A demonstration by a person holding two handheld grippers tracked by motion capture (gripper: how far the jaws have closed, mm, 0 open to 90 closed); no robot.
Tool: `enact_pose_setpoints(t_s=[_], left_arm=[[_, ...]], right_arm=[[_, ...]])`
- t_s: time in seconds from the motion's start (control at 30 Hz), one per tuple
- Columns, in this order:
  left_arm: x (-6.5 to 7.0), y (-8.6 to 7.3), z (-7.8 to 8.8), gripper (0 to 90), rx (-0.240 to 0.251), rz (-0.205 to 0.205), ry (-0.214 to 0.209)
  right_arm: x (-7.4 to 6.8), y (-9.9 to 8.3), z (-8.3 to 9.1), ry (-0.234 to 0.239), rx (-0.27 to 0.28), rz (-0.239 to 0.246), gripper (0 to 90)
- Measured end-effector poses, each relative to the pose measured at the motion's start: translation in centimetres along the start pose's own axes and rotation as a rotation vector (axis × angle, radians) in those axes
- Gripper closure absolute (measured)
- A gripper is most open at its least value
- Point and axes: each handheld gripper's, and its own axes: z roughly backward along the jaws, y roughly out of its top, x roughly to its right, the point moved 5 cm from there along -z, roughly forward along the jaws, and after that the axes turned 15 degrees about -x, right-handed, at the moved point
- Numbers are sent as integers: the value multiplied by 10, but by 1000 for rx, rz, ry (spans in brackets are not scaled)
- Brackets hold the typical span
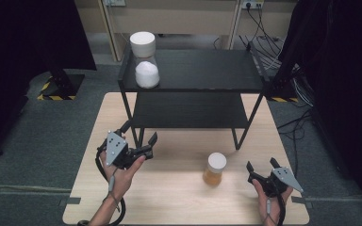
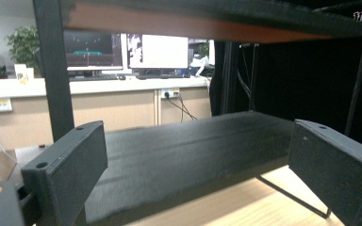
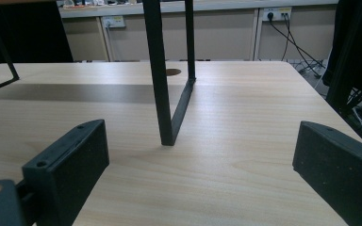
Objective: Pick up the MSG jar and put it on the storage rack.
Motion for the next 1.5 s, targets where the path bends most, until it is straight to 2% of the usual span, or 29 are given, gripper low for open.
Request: enact_pose_setpoints(t_s=[0.07,0.4,0.63,1.0,1.1,1.5], left_arm=[[-1,-5,0,48,-3,16,-2],[-3,-24,-1,48,-30,40,9],[-2,-49,-2,50,-57,81,11],[-3,-89,-5,49,-123,117,16],[-3,-94,-7,47,-142,102,23],[-4,-105,-9,49,-157,89,36]], right_arm=[[0,0,0,0,0,-1,45],[0,0,0,1,0,-1,45],[0,0,0,1,1,1,45],[-1,0,0,2,2,4,45],[-1,0,0,3,2,5,45],[0,0,0,7,4,4,44]])
